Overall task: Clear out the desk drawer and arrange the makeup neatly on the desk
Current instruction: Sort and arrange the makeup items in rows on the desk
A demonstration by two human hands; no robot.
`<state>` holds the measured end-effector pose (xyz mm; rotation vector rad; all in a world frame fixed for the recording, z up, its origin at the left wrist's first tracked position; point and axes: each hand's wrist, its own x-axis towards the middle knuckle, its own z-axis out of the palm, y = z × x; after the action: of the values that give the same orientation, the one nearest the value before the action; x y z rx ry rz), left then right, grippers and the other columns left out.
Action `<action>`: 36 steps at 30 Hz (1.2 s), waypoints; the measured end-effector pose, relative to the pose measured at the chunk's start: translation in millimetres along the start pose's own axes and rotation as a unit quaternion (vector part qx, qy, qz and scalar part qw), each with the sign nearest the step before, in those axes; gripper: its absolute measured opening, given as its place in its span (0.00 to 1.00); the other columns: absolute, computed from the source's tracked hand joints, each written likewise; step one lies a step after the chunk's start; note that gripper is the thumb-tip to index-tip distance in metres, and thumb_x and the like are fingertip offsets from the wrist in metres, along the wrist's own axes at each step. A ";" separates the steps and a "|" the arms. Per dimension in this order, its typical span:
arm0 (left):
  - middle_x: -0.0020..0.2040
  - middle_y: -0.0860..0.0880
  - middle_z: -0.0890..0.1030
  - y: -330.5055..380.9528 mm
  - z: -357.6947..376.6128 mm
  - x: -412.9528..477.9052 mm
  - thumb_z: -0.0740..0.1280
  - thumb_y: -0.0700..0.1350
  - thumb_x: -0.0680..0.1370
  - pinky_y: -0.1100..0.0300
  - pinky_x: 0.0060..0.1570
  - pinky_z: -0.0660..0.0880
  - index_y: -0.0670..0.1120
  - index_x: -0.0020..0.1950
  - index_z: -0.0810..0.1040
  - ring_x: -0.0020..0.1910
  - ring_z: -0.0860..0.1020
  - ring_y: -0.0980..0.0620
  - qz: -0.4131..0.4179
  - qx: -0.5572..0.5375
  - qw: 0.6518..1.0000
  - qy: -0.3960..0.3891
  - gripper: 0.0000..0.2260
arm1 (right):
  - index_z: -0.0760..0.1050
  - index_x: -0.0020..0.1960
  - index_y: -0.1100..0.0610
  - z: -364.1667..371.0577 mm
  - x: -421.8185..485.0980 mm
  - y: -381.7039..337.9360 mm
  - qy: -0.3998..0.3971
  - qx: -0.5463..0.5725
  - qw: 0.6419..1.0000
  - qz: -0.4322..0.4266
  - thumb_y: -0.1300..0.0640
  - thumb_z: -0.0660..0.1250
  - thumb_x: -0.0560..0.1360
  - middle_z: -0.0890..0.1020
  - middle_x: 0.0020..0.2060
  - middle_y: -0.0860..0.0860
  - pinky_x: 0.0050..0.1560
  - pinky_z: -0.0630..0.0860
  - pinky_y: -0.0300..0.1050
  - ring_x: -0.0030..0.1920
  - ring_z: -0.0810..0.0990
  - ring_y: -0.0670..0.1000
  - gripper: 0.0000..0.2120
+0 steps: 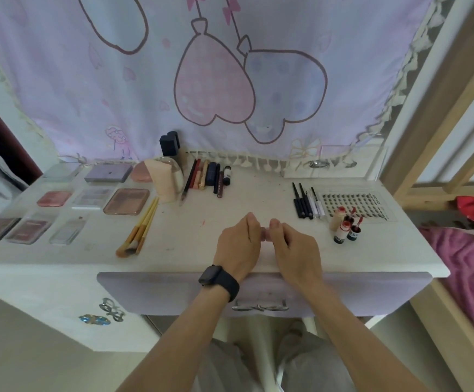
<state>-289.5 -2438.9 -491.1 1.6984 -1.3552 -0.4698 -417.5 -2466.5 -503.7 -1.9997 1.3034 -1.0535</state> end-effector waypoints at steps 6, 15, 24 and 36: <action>0.33 0.47 0.82 5.4 0.6 -0.2 0.48 0.58 0.77 0.45 0.39 0.77 0.45 0.30 0.73 0.35 0.80 0.47 -0.036 0.017 0.999 -0.010 0.26 | 0.84 0.38 0.45 3.3 -1.7 0.0 0.075 -0.021 0.996 -0.030 0.39 0.46 0.81 0.82 0.30 0.40 0.36 0.70 0.31 0.39 0.79 0.44 0.30; 0.32 0.50 0.82 6.8 -1.3 -3.2 0.50 0.58 0.77 0.49 0.38 0.76 0.48 0.28 0.76 0.33 0.79 0.48 -0.048 -0.006 0.999 0.001 0.26 | 0.76 0.41 0.43 -4.7 -4.3 0.4 0.017 -0.008 0.999 -0.043 0.38 0.48 0.82 0.82 0.36 0.36 0.42 0.74 0.35 0.40 0.80 0.41 0.22; 0.37 0.52 0.83 6.7 3.9 -0.5 0.42 0.63 0.78 0.51 0.43 0.75 0.49 0.33 0.76 0.36 0.78 0.48 -0.043 0.074 0.996 -0.013 0.30 | 0.75 0.59 0.42 -41.0 -1.9 2.1 -0.120 0.164 0.979 0.010 0.47 0.65 0.82 0.83 0.49 0.41 0.40 0.76 0.35 0.36 0.81 0.47 0.07; 0.36 0.51 0.83 9.0 3.2 -4.5 0.44 0.60 0.79 0.50 0.41 0.76 0.48 0.36 0.78 0.36 0.78 0.48 -0.048 0.081 0.996 0.008 0.30 | 0.80 0.51 0.48 -49.1 6.0 3.9 -0.134 0.197 0.969 0.060 0.47 0.68 0.80 0.86 0.41 0.46 0.39 0.76 0.36 0.36 0.82 0.45 0.06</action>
<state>-298.6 -2436.2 -486.5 1.9019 -1.3349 -0.4083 -458.8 -2474.2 -477.3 -1.6733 0.9714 -0.8700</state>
